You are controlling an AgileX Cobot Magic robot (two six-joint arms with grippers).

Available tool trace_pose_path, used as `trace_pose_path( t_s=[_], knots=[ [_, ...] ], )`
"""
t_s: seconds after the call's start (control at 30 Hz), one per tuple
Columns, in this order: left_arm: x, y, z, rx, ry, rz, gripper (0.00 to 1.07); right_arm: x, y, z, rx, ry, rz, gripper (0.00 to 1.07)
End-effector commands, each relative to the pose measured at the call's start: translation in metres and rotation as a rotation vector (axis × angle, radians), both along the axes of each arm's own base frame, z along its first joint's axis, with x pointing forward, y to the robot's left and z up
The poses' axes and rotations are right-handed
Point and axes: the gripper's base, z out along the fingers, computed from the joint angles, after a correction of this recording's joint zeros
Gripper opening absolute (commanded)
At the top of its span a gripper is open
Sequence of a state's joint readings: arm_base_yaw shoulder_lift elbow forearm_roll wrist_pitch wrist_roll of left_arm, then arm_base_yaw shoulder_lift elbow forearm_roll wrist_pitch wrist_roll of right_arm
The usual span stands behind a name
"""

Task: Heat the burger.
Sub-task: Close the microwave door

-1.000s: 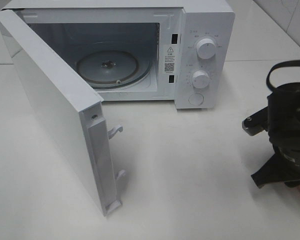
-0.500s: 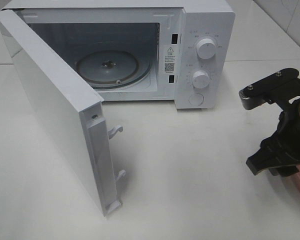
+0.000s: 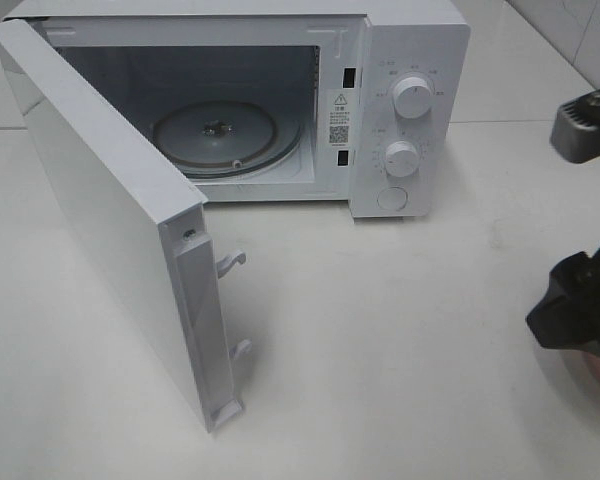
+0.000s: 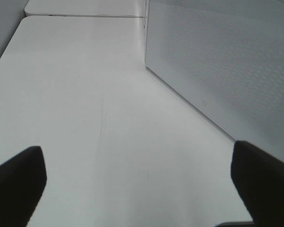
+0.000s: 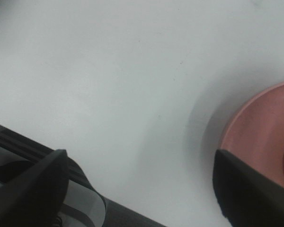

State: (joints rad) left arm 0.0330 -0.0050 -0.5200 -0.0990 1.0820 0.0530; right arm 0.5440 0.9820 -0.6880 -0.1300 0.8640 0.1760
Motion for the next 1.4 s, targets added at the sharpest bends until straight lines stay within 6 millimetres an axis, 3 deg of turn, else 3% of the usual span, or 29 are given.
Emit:
trace_pose_path(
  t_s=[0.03,0.17,0.23,0.33,0.47,0.63,0.87,1.13,1.4],
  knots=[
    [-0.002,0.000,0.000,-0.001,-0.025,-0.001,0.98,-0.015,-0.010,0.013,0.017,-0.038,0.007,0.79],
    [-0.002,0.000,0.000,-0.001,-0.025,-0.001,0.98,-0.026,-0.016,0.021,0.039,-0.074,0.001,0.79],
    [-0.002,0.000,0.000,-0.001,-0.025,-0.001,0.98,-0.041,-0.026,0.031,0.071,-0.124,-0.008,0.78],
    [-0.002,0.000,0.000,-0.001,-0.025,-0.001,0.98,-0.044,-0.028,0.032,0.073,-0.126,-0.009,0.78],
    [-0.002,0.000,0.000,-0.001,-0.025,-0.001,0.98,-0.062,-0.039,0.035,0.111,-0.183,-0.017,0.77],
    [-0.002,0.000,0.000,-0.001,-0.025,-0.001,0.98,-0.080,-0.050,0.031,0.160,-0.257,-0.038,0.76],
    [-0.002,0.000,0.000,-0.001,-0.025,-0.001,0.98,-0.100,-0.067,0.018,0.229,-0.385,-0.199,0.76],
    [-0.002,0.000,0.000,-0.001,-0.025,-0.001,0.98,-0.120,-0.075,0.020,0.271,-0.530,-0.299,0.76],
    [-0.002,0.000,0.000,-0.001,-0.025,-0.001,0.98,-0.138,-0.076,0.010,0.297,-0.530,-0.385,0.76]
  ],
)
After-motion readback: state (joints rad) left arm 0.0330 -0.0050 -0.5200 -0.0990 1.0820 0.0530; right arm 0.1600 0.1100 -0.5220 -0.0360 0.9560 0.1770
